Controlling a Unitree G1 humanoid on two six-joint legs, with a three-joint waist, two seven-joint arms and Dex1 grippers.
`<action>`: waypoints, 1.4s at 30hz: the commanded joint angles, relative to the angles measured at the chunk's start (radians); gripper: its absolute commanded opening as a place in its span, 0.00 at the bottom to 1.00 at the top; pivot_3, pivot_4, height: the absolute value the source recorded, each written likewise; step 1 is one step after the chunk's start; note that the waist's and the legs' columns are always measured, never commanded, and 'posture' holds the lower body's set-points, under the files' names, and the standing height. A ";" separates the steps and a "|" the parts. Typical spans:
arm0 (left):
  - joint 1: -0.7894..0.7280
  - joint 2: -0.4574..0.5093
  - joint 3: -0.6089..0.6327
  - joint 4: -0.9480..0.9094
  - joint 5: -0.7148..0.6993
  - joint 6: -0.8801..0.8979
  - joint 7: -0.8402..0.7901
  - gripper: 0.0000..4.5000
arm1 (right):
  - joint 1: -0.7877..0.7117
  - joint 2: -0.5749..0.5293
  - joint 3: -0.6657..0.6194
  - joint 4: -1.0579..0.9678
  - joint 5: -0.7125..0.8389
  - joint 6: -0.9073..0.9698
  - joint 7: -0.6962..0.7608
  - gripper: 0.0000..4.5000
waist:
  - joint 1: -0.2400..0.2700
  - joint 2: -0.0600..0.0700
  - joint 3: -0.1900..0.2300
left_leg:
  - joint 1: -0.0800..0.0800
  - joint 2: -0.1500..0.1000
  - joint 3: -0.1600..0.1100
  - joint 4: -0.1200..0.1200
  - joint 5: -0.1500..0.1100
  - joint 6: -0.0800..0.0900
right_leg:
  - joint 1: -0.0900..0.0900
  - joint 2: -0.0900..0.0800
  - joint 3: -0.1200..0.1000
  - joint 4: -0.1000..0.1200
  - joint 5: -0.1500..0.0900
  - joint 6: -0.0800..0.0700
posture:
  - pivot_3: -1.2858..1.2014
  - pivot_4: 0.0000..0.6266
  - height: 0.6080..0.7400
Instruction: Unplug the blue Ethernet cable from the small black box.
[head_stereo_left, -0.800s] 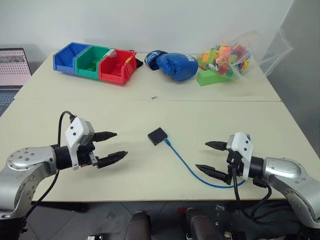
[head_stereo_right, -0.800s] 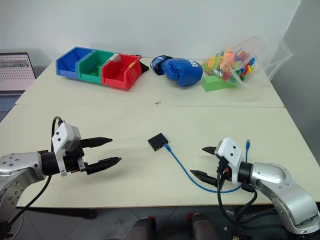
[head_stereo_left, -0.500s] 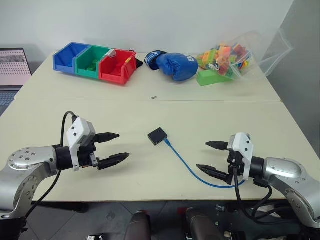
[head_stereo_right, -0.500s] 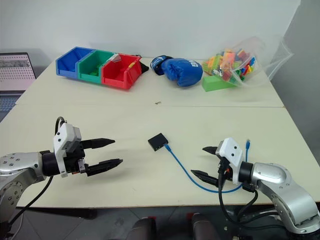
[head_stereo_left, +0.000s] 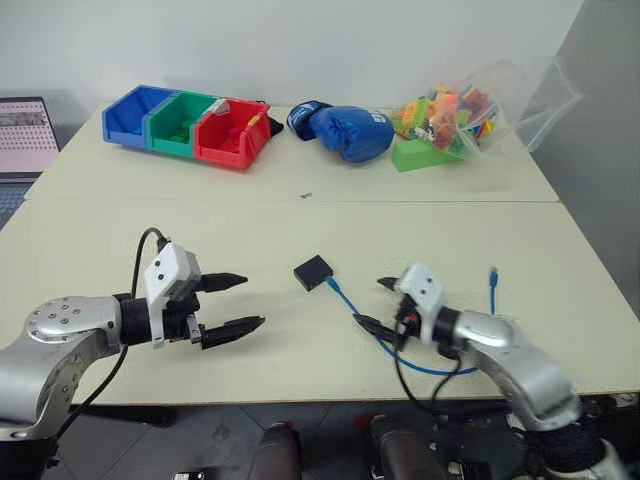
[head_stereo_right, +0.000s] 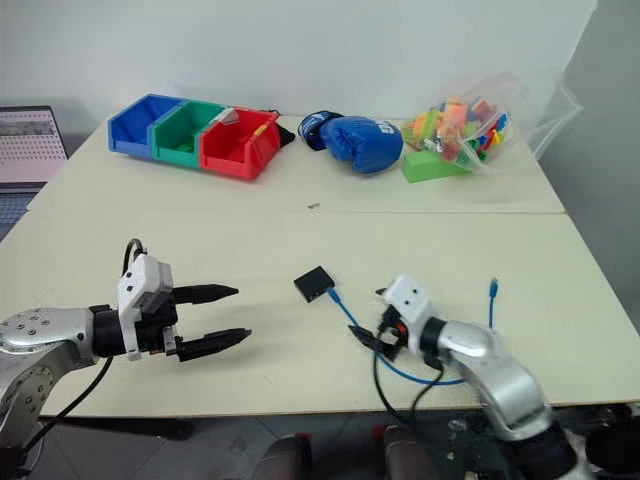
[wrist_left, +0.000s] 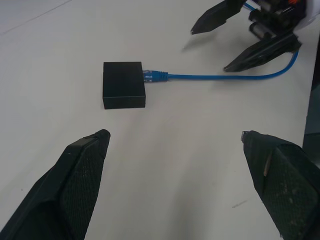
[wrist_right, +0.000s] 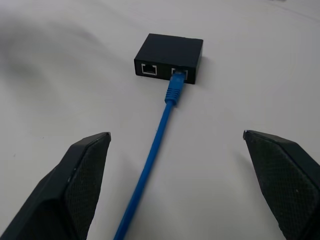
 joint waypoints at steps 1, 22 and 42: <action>-0.029 0.004 -0.012 0.009 0.018 -0.035 -0.012 1.00 | -0.048 0.069 0.030 0.082 -0.065 -0.051 -0.062 1.00 | 0.000 0.000 0.000 | 0.000 0.000 0.000 0.000 0.000 0.000 | 0.000 0.000 0.000 0.000 0.000 0.000 | 0.52 0.24 1.00; -0.027 -0.041 -0.041 0.066 0.063 -0.089 0.004 1.00 | -0.120 0.179 0.034 0.224 -0.163 -0.065 -0.105 0.28 | 0.001 0.000 0.000 | 0.000 0.000 0.000 0.000 0.000 0.000 | 0.000 0.000 0.000 0.000 0.000 0.000 | 0.52 0.24 1.00; -0.235 -0.159 -0.075 0.176 -0.251 0.315 -0.010 1.00 | -0.319 -0.202 0.081 0.180 -0.324 -0.867 0.262 0.03 | 0.000 0.000 0.000 | 0.000 0.000 -0.001 0.001 0.000 0.000 | 0.001 0.001 -0.003 0.001 0.001 -0.001 | 0.52 0.24 1.00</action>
